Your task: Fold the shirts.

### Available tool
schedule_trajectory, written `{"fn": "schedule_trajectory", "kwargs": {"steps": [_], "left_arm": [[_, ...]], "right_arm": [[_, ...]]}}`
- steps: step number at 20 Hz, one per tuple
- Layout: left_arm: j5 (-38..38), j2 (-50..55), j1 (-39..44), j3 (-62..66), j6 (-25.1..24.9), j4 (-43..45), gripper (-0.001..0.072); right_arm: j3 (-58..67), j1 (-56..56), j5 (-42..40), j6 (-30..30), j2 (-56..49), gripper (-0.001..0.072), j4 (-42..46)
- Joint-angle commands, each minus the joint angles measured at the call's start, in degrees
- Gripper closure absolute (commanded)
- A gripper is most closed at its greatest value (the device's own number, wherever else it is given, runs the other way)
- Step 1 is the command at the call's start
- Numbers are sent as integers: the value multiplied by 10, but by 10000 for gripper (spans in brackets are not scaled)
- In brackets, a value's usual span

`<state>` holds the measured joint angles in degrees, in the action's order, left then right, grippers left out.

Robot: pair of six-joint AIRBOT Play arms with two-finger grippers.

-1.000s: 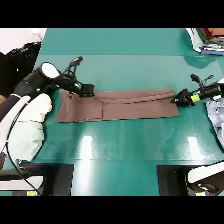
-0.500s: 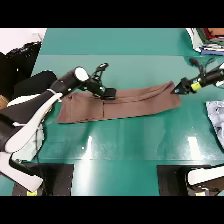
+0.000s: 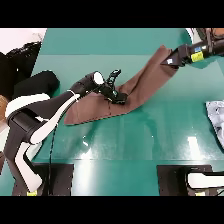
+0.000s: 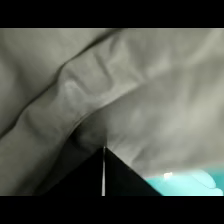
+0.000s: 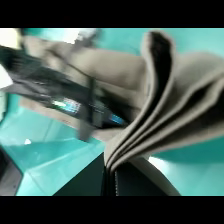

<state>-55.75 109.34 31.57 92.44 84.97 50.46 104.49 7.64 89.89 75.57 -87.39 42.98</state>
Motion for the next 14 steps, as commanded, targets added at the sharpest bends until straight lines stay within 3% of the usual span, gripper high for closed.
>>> {"fn": "schedule_trajectory", "kwargs": {"steps": [1,4,8,14], "left_arm": [[13,5,3,4,3,1,683],[3,2,-3,8,1,3,683],[-112,-2,-45,76,3,51,684],[-147,-137,-174,111,6,197,683]], "right_arm": [[30,57,-18,7,3,694,-14],[30,98,-41,0,0,694,-14],[30,145,-90,-12,0,693,-14],[30,247,-204,-35,-8,693,-15]]}}
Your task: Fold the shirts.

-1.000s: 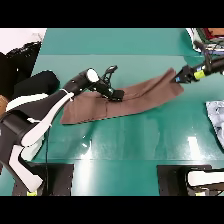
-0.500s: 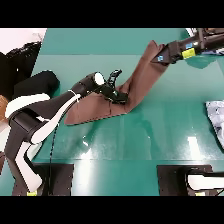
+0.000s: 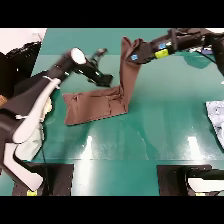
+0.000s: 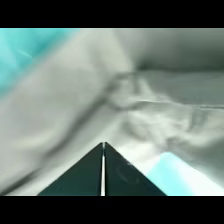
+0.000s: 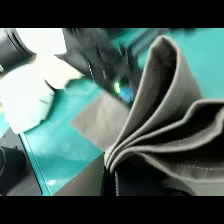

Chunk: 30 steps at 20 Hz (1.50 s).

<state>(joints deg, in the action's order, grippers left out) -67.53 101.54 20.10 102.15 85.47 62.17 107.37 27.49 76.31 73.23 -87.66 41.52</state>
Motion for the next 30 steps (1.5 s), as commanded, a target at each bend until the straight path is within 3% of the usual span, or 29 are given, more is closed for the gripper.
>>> {"fn": "schedule_trajectory", "kwargs": {"steps": [1,5,8,9,10,14,19,21,23,30], "left_arm": [[-37,-85,-87,14,0,98,683],[-44,-187,-191,14,0,112,682],[-45,-234,-233,14,0,112,683],[-46,-244,-240,13,0,112,682],[-47,-250,-243,14,0,111,682],[-62,-254,-243,13,0,108,682],[-83,-254,-241,13,-3,105,682],[-86,-254,-241,11,-4,95,682],[-85,-254,-241,10,-4,91,682],[-79,-254,-241,10,-5,89,682]], "right_arm": [[1,72,-92,-15,-13,693,-1],[1,188,-185,-59,-82,686,-6],[1,261,-260,-124,-150,581,-73],[1,276,-281,-134,-168,440,-88],[1,285,-289,-134,-181,350,-89],[1,247,-193,-127,-171,351,-60],[0,108,-32,9,-132,350,171],[-4,44,20,33,-134,332,216],[-35,-11,30,33,-134,69,207],[-184,-79,22,32,-190,52,35]]}}
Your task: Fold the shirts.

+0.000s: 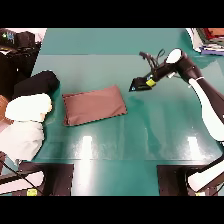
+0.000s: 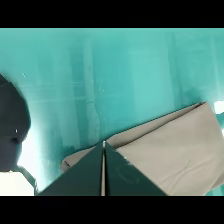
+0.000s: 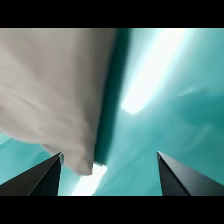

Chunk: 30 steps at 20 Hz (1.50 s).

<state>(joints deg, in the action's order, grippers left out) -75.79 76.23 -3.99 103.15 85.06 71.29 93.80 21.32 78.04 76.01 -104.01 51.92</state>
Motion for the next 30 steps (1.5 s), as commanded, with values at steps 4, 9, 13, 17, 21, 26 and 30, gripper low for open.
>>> {"fn": "schedule_trajectory", "kwargs": {"steps": [4,9,13,17,21,26,30], "left_arm": [[8,0,0,0,-15,-2,682],[8,0,0,0,-15,-2,682],[3,0,0,0,-15,-16,682],[-6,0,0,0,-16,-50,683],[-23,0,30,0,-30,-57,683],[3,0,125,0,-30,-57,683],[32,0,177,0,-30,-57,682]], "right_arm": [[-48,30,-21,-17,-74,53,-147],[41,107,-55,-16,-128,163,-154],[92,136,-103,-22,-141,573,-141],[119,114,-95,-29,-130,694,-135],[118,33,-64,18,-63,694,-43],[118,-131,9,50,50,694,91],[118,-297,60,68,123,694,129]]}}
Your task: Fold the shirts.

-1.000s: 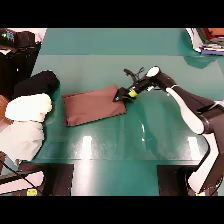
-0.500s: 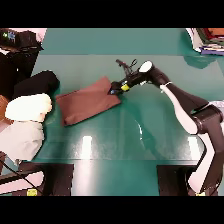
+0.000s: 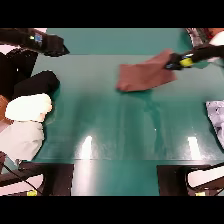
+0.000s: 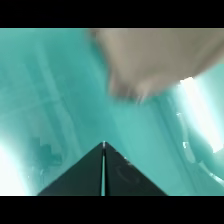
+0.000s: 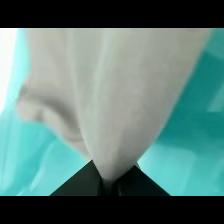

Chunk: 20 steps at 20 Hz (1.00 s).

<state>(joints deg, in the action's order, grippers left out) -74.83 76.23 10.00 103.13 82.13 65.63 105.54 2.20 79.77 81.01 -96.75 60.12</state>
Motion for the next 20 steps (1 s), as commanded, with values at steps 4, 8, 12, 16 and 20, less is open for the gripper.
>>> {"fn": "schedule_trajectory", "kwargs": {"steps": [4,8,12,16,20], "left_arm": [[49,0,69,0,0,0,683],[72,0,90,0,4,-1,683],[86,0,93,0,6,-1,682],[84,0,93,0,5,-1,682],[83,0,93,0,4,0,682]], "right_arm": [[1,-272,64,40,89,694,60],[1,-395,67,54,102,694,56],[1,-431,73,33,102,694,42],[2,-432,70,29,122,695,13],[1,-439,86,29,163,694,57]]}}
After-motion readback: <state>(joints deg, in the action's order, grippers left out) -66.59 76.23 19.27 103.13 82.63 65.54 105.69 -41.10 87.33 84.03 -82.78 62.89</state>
